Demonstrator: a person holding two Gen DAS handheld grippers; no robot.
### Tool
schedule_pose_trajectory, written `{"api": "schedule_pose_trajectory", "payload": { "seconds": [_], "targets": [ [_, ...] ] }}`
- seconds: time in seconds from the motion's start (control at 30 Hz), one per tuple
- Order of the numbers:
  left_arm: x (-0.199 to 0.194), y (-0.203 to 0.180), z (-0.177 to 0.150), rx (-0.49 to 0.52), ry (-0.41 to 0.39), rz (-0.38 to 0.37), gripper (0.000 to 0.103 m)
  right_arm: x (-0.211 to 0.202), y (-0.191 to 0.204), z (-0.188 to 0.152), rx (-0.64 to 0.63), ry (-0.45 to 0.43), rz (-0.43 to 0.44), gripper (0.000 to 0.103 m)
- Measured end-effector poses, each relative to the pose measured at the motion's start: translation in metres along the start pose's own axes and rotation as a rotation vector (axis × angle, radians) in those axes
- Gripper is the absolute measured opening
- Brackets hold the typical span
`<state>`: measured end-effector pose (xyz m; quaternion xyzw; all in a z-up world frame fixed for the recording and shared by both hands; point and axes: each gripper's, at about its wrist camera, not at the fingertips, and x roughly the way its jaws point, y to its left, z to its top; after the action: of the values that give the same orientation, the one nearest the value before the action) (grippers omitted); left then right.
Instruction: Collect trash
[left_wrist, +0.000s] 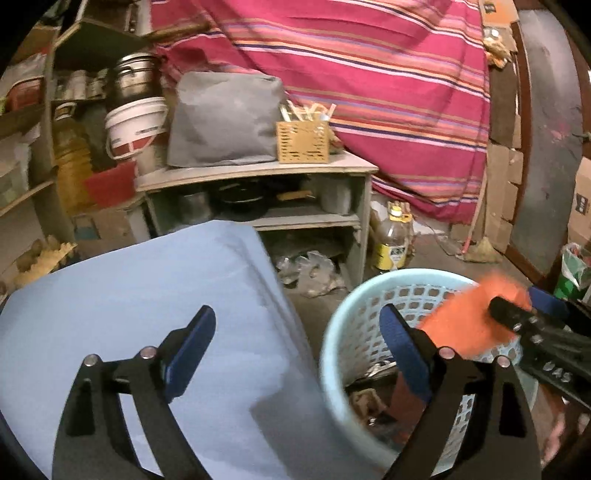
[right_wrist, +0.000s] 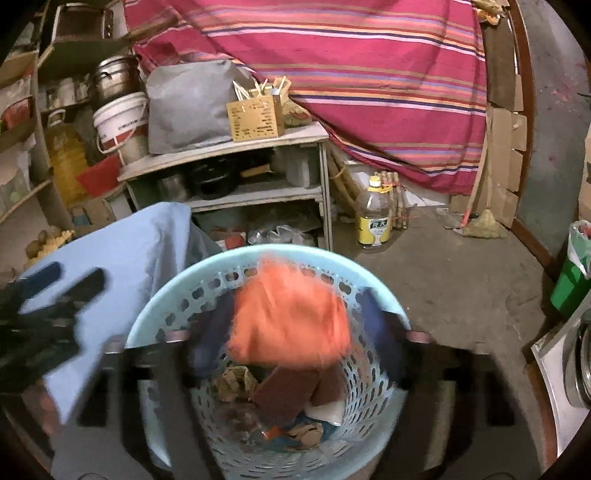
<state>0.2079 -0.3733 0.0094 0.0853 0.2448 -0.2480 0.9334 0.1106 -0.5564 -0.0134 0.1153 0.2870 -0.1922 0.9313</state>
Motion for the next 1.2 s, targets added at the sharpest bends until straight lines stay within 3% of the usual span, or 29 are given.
{"api": "schedule_pose_trajectory", "payload": {
  "seconds": [0.17,0.27,0.5,0.67,1.03,1.2],
  "targets": [
    [-0.036,0.038,-0.010,-0.022,-0.011,0.037,0.089,0.007,0.013,-0.008,-0.018,0.024,0.009,0.076],
    [-0.059,0.059,-0.016,-0.026,-0.024,0.072,0.089,-0.002,0.020,-0.013,-0.018,0.005,0.028,0.085],
    [-0.113,0.116,-0.027,-0.086,-0.068,0.135,0.094,-0.057,0.050,-0.019,-0.051,-0.104,0.027,0.097],
    [-0.154,0.151,-0.045,-0.128,-0.090,0.195,0.096,-0.096,0.081,-0.028,-0.088,-0.151,0.028,0.098],
    [-0.222,0.194,-0.112,-0.113,-0.080,0.263,0.098,-0.156,0.168,-0.093,-0.125,-0.213,0.082,0.099],
    [-0.243,0.209,-0.153,-0.089,-0.073,0.359,0.098,-0.163,0.205,-0.130,-0.150,-0.170,0.147,0.099]
  ]
}}
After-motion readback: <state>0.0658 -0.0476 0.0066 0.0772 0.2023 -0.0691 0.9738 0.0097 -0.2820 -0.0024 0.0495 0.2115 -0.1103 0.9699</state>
